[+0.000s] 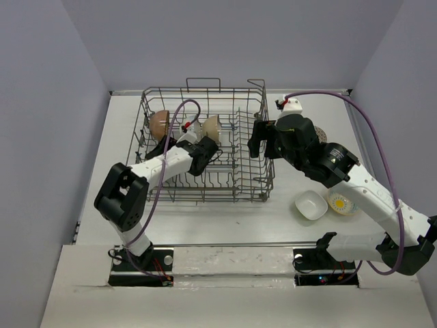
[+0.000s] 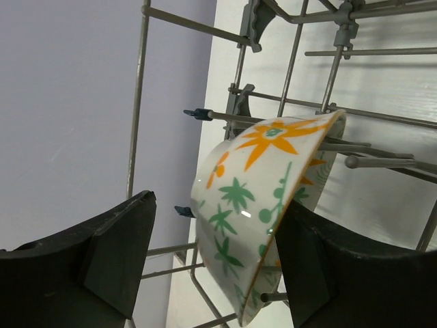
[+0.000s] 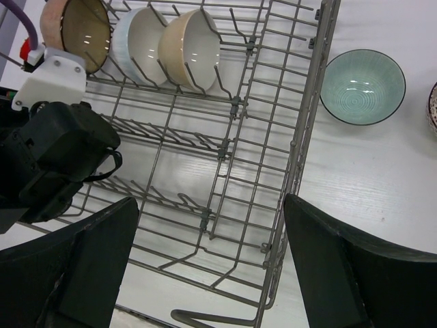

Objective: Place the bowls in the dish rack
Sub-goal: Insert the bowl into the dish rack.

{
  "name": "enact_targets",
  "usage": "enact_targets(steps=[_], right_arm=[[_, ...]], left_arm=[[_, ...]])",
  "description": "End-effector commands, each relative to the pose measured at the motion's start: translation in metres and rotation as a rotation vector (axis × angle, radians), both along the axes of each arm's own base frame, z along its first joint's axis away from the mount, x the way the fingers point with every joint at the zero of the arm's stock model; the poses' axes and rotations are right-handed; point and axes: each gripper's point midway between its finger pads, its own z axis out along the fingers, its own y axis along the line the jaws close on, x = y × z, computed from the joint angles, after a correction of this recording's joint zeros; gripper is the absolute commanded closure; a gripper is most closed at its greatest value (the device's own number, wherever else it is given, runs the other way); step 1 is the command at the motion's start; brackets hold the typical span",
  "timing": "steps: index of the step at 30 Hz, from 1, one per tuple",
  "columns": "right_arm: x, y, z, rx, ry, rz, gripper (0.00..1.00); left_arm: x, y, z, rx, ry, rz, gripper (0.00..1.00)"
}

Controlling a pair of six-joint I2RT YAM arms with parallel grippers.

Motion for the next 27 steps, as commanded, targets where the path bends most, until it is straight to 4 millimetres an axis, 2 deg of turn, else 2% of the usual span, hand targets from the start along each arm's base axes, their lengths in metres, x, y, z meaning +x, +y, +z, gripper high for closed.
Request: enact_targets(steps=[1, 6, 12, 17, 27], right_arm=[[-0.001, -0.002, 0.016, 0.014, -0.044, -0.002, 0.08], [0.000, -0.001, 0.017, 0.013, -0.043, -0.002, 0.08], [0.001, 0.002, 0.017, 0.014, -0.039, 0.005, 0.08], [0.002, 0.003, 0.016, 0.013, -0.035, 0.005, 0.08], [0.003, 0.004, 0.018, 0.012, -0.033, 0.001, 0.08]], left_arm=[[0.001, -0.003, 0.032, -0.091, -0.120, 0.011, 0.19], [-0.001, -0.002, 0.045, -0.147, -0.154, 0.003, 0.16], [-0.001, -0.005, 0.047, -0.202, -0.156, -0.014, 0.16], [0.001, -0.016, 0.046, -0.280, -0.131, -0.060, 0.16], [-0.002, -0.031, 0.071, -0.450, -0.160, -0.159, 0.16]])
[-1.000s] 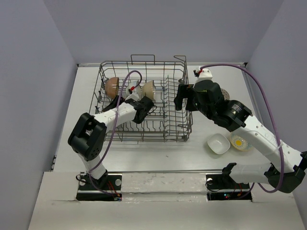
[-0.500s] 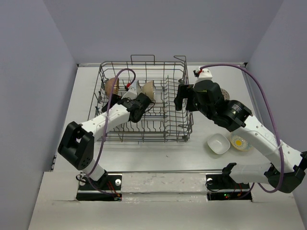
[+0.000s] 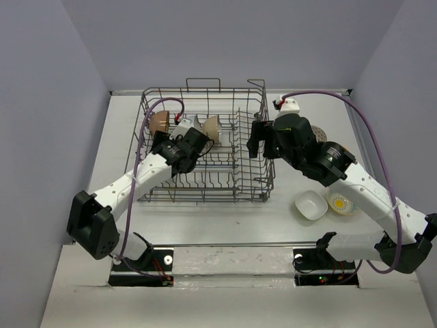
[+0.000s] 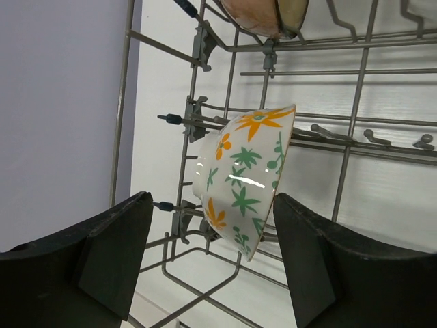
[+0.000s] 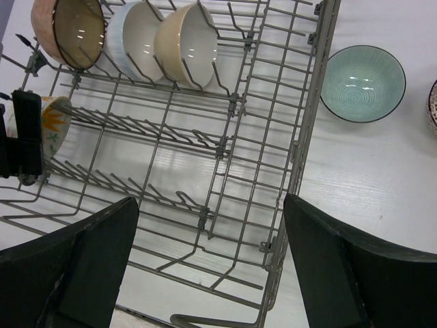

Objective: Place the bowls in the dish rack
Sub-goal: Insert the bowl into the dish rack, then pick up the bowl from the corner of the board.

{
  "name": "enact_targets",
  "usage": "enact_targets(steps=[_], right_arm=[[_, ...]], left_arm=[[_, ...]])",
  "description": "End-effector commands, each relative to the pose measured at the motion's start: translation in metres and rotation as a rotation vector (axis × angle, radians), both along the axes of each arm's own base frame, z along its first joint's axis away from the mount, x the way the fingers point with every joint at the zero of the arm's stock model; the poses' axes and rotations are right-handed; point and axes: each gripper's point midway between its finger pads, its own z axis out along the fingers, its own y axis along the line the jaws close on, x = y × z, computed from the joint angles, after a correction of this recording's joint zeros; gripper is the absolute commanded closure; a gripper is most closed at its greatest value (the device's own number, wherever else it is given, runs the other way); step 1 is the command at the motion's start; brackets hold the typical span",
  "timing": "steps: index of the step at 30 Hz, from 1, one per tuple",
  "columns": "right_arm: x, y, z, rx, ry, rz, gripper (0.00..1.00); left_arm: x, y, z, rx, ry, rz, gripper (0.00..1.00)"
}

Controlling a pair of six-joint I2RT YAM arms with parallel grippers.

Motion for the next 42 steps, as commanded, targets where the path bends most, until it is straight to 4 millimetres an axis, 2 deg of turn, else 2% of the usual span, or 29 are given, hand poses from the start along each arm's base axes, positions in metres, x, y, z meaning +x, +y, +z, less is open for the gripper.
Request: enact_targets(steps=[1, 6, 12, 15, 17, 20, 21, 22, 25, 26, 27, 28, 29, 30, 33, 34, 35, 38, 42], right_arm=[[0.002, 0.002, 0.023, 0.028, -0.046, -0.001, 0.08], [0.003, 0.000, 0.022, 0.018, -0.046, -0.013, 0.08], [0.000, -0.008, 0.029, 0.032, -0.061, -0.035, 0.08], [-0.002, -0.022, 0.028, 0.023, -0.072, -0.083, 0.08], [-0.003, -0.037, 0.023, 0.010, -0.084, -0.151, 0.07], [-0.004, -0.064, 0.019, -0.009, -0.108, -0.271, 0.06], [-0.005, -0.071, 0.009, -0.037, -0.098, -0.297, 0.04], [-0.001, -0.089, 0.007, -0.054, -0.103, -0.365, 0.04], [0.002, -0.120, -0.002, -0.071, -0.087, -0.457, 0.03], [0.004, -0.127, -0.011, -0.070, -0.059, -0.466, 0.03], [0.010, -0.151, -0.015, -0.072, -0.042, -0.538, 0.03], [0.012, -0.158, -0.018, -0.064, -0.030, -0.550, 0.03], [0.012, -0.162, -0.030, -0.071, 0.005, -0.542, 0.02], [0.015, -0.175, -0.036, -0.072, 0.022, -0.580, 0.02], [0.014, -0.184, -0.062, -0.070, 0.096, -0.588, 0.01], [0.015, -0.195, -0.069, -0.062, 0.118, -0.620, 0.01], [0.014, -0.192, -0.086, -0.054, 0.172, -0.595, 0.01], [0.014, -0.203, -0.110, -0.014, 0.245, -0.621, 0.01], [0.032, -0.209, -0.124, 0.105, 0.318, -0.628, 0.05]], left_arm=[[0.006, -0.009, 0.036, -0.105, -0.099, -0.038, 0.16], [0.006, -0.025, 0.048, -0.223, -0.110, -0.118, 0.16], [-0.003, -0.058, 0.083, -0.461, -0.177, -0.290, 0.16], [-0.010, -0.079, 0.098, -0.588, -0.201, -0.387, 0.16], [-0.013, -0.098, 0.109, -0.683, -0.217, -0.461, 0.16], [-0.018, -0.112, 0.119, -0.759, -0.240, -0.518, 0.16], [-0.019, -0.113, 0.121, -0.773, -0.248, -0.517, 0.16], [-0.019, -0.114, 0.122, -0.780, -0.254, -0.518, 0.16], [-0.020, -0.118, 0.127, -0.811, -0.281, -0.534, 0.16], [-0.020, -0.121, 0.130, -0.823, -0.286, -0.548, 0.16], [-0.020, -0.121, 0.129, -0.826, -0.288, -0.550, 0.16], [-0.022, -0.120, 0.132, -0.831, -0.299, -0.555, 0.16], [-0.021, -0.121, 0.134, -0.838, -0.305, -0.558, 0.15], [-0.023, -0.121, 0.136, -0.844, -0.309, -0.565, 0.16], [-0.025, -0.123, 0.140, -0.861, -0.319, -0.583, 0.16], [-0.026, -0.123, 0.142, -0.869, -0.327, -0.589, 0.15], [-0.027, -0.124, 0.143, -0.874, -0.331, -0.598, 0.15], [-0.030, -0.122, 0.141, -0.882, -0.347, -0.605, 0.15], [-0.029, -0.121, 0.128, -0.868, -0.344, -0.601, 0.13]])
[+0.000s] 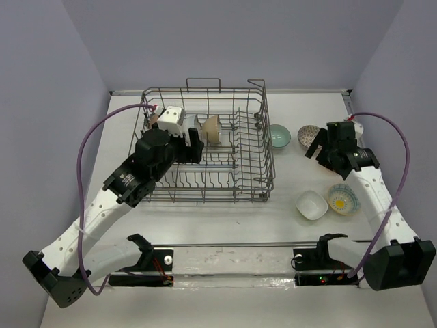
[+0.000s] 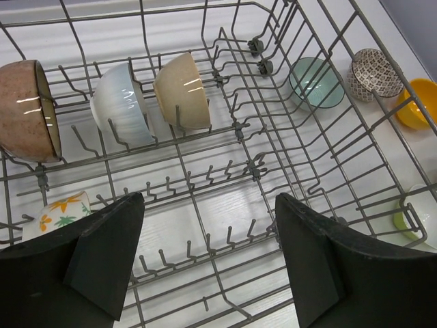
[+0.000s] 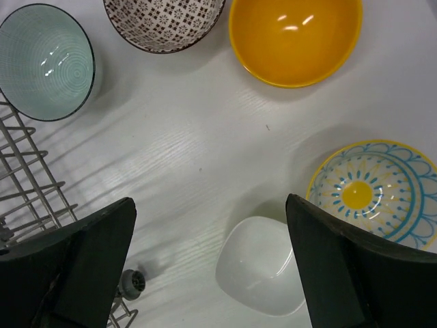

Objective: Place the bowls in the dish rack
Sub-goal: Pick up the bowl from the corner of the board.

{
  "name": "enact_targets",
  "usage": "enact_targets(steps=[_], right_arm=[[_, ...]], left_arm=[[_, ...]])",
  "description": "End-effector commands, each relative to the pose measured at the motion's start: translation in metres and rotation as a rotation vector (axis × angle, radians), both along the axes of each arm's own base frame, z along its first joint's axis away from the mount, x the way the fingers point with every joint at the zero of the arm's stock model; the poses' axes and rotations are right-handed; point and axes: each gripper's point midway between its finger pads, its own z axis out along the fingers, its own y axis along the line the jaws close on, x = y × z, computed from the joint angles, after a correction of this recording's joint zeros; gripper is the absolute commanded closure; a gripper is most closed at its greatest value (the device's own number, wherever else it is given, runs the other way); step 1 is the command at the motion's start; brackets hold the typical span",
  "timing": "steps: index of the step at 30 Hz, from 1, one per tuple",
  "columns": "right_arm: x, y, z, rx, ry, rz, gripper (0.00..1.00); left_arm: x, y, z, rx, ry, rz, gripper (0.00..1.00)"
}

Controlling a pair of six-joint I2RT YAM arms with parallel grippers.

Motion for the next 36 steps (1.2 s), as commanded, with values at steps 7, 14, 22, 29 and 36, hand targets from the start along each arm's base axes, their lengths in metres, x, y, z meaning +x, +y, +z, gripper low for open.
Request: enact_targets(steps=[7, 14, 22, 29, 36], right_arm=[[0.031, -0.018, -0.015, 0.205, -0.039, -0.126, 0.10], [0.000, -0.051, -0.037, 0.312, -0.026, -0.290, 0.11], [-0.035, -0.046, -0.065, 0.321, 0.081, -0.320, 0.11], [-0.039, -0.047, -0.068, 0.322, 0.116, -0.331, 0.13], [-0.045, -0.047, -0.095, 0.325, 0.211, -0.356, 0.28]], left_arm=[[-0.001, -0.008, -0.003, -0.038, -0.035, -0.035, 0.13], [-0.005, -0.011, -0.003, -0.056, -0.037, -0.065, 0.13], [-0.011, -0.016, -0.013, -0.085, -0.018, -0.091, 0.13], [-0.010, -0.013, -0.017, -0.074, -0.010, -0.071, 0.12], [-0.007, -0.011, -0.022, -0.058, -0.004, -0.056, 0.12]])
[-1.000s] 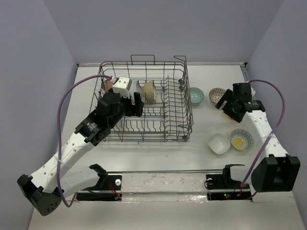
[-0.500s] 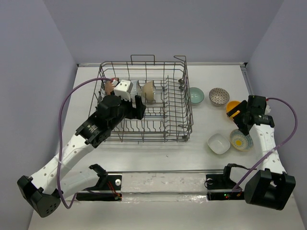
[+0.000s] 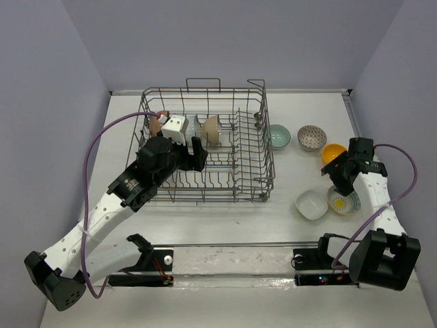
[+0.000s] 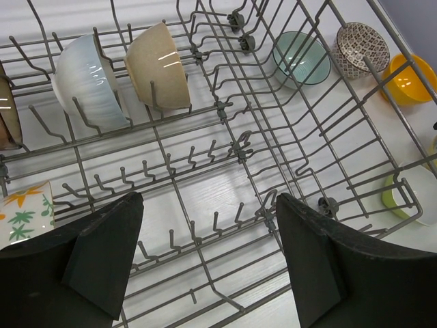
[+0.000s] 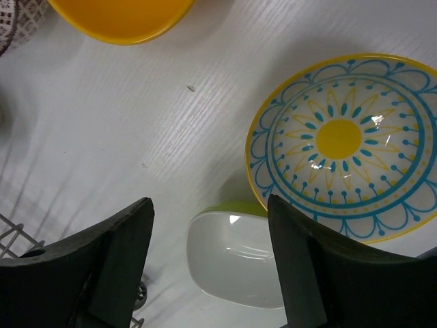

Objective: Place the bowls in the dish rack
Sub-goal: Pick up the bowl from the corner of the board.

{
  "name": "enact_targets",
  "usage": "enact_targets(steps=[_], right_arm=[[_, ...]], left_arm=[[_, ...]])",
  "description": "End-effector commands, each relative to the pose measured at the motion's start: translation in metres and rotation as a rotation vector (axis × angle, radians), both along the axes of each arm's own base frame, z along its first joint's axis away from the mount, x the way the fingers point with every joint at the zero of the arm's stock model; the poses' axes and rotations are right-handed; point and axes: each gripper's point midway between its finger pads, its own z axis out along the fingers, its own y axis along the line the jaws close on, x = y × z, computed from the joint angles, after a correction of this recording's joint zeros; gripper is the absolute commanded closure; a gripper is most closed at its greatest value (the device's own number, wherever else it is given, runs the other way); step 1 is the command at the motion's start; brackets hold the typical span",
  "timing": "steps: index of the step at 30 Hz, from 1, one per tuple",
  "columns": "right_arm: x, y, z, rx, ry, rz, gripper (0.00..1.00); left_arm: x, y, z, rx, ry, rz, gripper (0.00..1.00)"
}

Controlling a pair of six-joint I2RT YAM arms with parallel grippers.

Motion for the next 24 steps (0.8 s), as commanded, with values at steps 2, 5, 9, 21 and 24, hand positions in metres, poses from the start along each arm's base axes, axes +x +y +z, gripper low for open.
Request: enact_targets(steps=[2, 5, 9, 21, 24], right_arm=[[-0.005, -0.002, -0.019, 0.013, 0.061, -0.019, 0.30], [-0.006, -0.005, -0.026, 0.002, 0.082, -0.026, 0.30], [-0.007, -0.009, -0.031, -0.016, 0.092, -0.041, 0.32], [-0.003, -0.012, -0.052, -0.014, 0.138, -0.052, 0.49], [-0.003, -0.014, -0.057, -0.024, 0.150, -0.057, 0.48]], left_arm=[[0.004, 0.000, 0.008, -0.023, -0.035, 0.011, 0.12], [0.004, -0.001, 0.005, -0.017, -0.027, 0.010, 0.12], [0.004, -0.003, 0.005, -0.024, -0.027, 0.004, 0.12], [0.004, -0.006, -0.001, -0.017, -0.010, -0.008, 0.12], [0.004, -0.006, -0.002, -0.016, -0.009, -0.011, 0.12]])
